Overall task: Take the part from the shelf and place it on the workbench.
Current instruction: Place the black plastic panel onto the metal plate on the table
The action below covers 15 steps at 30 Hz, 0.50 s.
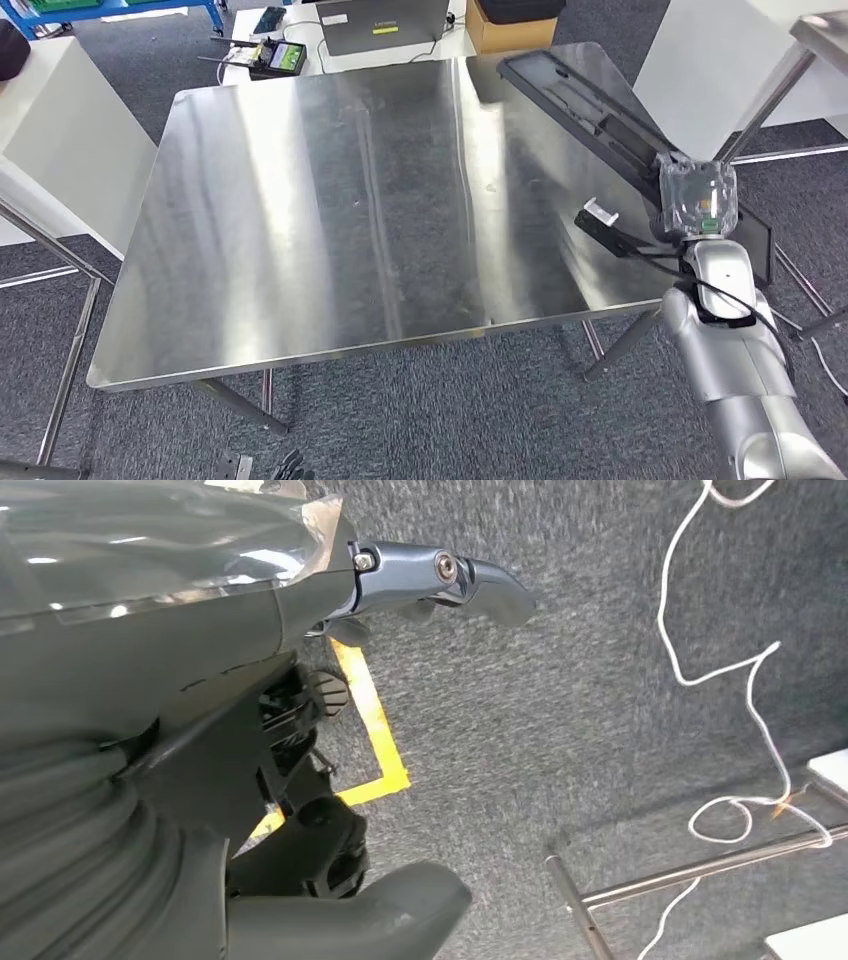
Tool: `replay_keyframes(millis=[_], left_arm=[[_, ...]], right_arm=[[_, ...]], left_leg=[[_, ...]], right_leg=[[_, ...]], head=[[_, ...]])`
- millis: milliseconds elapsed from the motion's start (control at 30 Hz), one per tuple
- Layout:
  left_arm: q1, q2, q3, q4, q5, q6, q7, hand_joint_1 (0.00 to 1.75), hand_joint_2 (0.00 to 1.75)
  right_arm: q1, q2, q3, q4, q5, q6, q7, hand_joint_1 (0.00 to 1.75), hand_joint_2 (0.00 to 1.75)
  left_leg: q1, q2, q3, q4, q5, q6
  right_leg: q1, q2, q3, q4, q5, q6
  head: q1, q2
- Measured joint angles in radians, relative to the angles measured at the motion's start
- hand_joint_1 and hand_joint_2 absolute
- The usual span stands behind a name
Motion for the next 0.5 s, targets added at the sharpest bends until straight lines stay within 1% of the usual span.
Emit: replay_keyframes(millis=[33,67,100,133,167,200,233,267,300,367,400,433,500], left_arm=[[0.000,0.000,0.000,0.000,0.003,0.000,0.001,0.00,1.75],[-0.002,-0.001,0.000,0.000,0.008,-0.001,0.001,0.00,1.75],[-0.004,-0.001,0.000,0.000,0.012,-0.002,0.002,0.00,1.75],[-0.006,-0.002,0.000,0.000,0.017,-0.003,0.003,0.00,1.75],[-0.007,-0.003,0.000,0.000,0.021,-0.005,0.004,0.00,1.75],[-0.007,-0.004,0.000,0.000,0.027,-0.008,0.006,0.00,1.75],[-0.007,-0.004,0.001,0.000,0.032,-0.011,0.007,0.00,1.75],[-0.007,-0.005,0.002,0.000,0.037,-0.014,0.007,0.00,1.75],[-0.007,-0.006,0.003,0.000,0.042,-0.017,0.008,0.00,1.75],[-0.009,-0.006,0.005,-0.001,0.048,-0.018,0.008,0.00,1.75],[-0.011,-0.006,0.006,-0.002,0.050,-0.017,0.006,0.00,1.75],[-0.012,-0.005,0.006,-0.004,0.052,-0.016,0.003,0.00,1.75],[-0.014,-0.005,0.006,-0.006,0.056,-0.014,-0.011,0.00,1.75]], right_arm=[[0.000,0.000,0.000,-0.001,0.001,0.000,0.000,1.75,1.75],[-0.005,0.001,0.000,-0.002,0.003,0.001,0.000,1.75,1.75],[-0.011,0.001,0.000,-0.003,0.007,0.002,0.002,1.75,1.75],[-0.018,0.002,0.000,-0.004,0.014,0.004,0.004,1.75,1.75],[-0.023,0.003,0.000,-0.002,0.025,0.008,0.009,1.75,1.75],[-0.027,0.004,0.001,0.000,0.041,0.011,0.016,1.75,1.75],[-0.030,0.005,0.002,0.006,0.063,0.014,0.025,1.75,1.75],[-0.033,0.007,0.004,0.015,0.086,0.016,0.033,1.75,1.75],[-0.038,0.008,0.007,0.026,0.107,0.016,0.042,1.75,1.75],[-0.050,0.008,0.013,0.048,0.135,0.016,0.052,1.75,1.75],[-0.055,0.009,0.016,0.058,0.145,0.016,0.056,1.75,1.75],[-0.060,0.009,0.018,0.069,0.156,0.015,0.058,1.75,1.75],[-0.072,0.013,0.027,0.097,0.192,0.013,0.063,1.75,1.75]], left_leg=[[0.003,0.002,-0.002,0.012,-0.008,-0.006],[0.006,0.005,-0.011,0.033,-0.017,-0.012],[0.009,0.006,-0.032,0.073,-0.031,-0.017],[0.011,0.008,-0.064,0.130,-0.050,-0.021],[0.012,0.008,-0.105,0.194,-0.072,-0.023],[0.013,0.008,-0.146,0.248,-0.089,-0.022],[0.011,0.008,-0.175,0.275,-0.091,-0.016],[0.007,0.008,-0.187,0.268,-0.076,-0.007],[0.000,0.007,-0.179,0.224,-0.043,0.007],[-0.022,0.004,-0.127,0.089,0.038,0.050],[-0.032,0.000,-0.102,0.035,0.066,0.064],[-0.041,-0.005,-0.084,0.003,0.081,0.072],[-0.051,-0.010,-0.061,-0.027,0.089,0.069]], right_leg=[[0.001,0.003,0.000,0.005,-0.001,-0.006],[0.002,0.005,0.004,0.008,-0.003,-0.009],[0.003,0.008,0.009,0.009,-0.005,-0.012],[0.007,0.010,0.013,0.008,-0.008,-0.016],[0.011,0.010,0.016,0.008,-0.012,-0.019],[0.016,0.011,0.019,0.008,-0.016,-0.023],[0.022,0.012,0.022,0.008,-0.020,-0.027],[0.028,0.013,0.025,0.008,-0.023,-0.030],[0.033,0.015,0.028,0.007,-0.025,-0.032],[0.039,0.018,0.034,0.002,-0.029,-0.033],[0.037,0.020,0.039,-0.004,-0.029,-0.032],[0.033,0.021,0.046,-0.012,-0.029,-0.030],[0.025,0.024,0.062,-0.033,-0.026,-0.023]], head=[[0.000,0.000],[-0.001,0.000],[-0.003,0.000],[-0.004,0.000],[-0.004,0.000],[-0.004,0.000],[-0.004,0.000],[-0.004,0.000],[-0.004,0.000],[-0.001,0.000],[0.001,0.000],[0.002,0.000],[0.001,0.000]])
